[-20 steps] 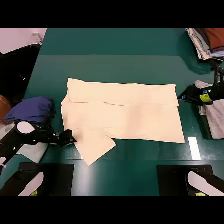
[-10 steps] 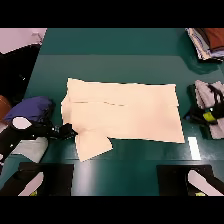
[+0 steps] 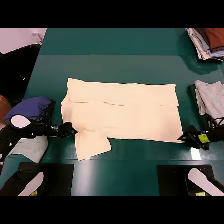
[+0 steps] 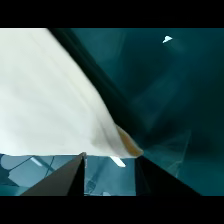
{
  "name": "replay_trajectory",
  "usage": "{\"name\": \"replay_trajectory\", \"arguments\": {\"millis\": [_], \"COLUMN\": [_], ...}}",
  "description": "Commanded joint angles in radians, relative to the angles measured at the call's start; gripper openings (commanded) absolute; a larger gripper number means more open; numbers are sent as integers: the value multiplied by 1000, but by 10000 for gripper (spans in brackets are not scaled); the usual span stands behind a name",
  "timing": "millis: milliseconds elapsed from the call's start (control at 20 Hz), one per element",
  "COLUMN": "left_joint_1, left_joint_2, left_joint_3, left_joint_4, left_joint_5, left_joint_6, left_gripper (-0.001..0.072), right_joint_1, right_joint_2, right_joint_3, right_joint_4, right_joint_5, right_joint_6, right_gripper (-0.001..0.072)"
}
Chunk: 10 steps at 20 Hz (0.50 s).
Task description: Fold the shirts.
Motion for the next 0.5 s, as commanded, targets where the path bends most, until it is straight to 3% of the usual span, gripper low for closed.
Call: {"name": "replay_trajectory", "arguments": {"millis": [0, 100, 200, 450], "left_joint_1": [0, 0, 0, 0], "left_joint_2": [1, 3, 5, 53], "left_joint_3": [2, 16, 48, 130], "left_joint_4": [36, 108, 179, 215], "left_joint_5": [-32, -85, -128, -197], "left_joint_6": [2, -11, -34, -55], "left_gripper": [20, 19, 19, 19], "right_joint_1": [71, 120, 153, 235], "right_joint_2": [-42, -42, -42, -19], "right_joint_3": [14, 52, 85, 161], "right_joint_4": [36, 35, 34, -57], "right_joint_5": [-63, -64, -42, 76], "right_joint_6": [-12, -12, -12, -11], "right_gripper": [254, 79, 12, 12]}}
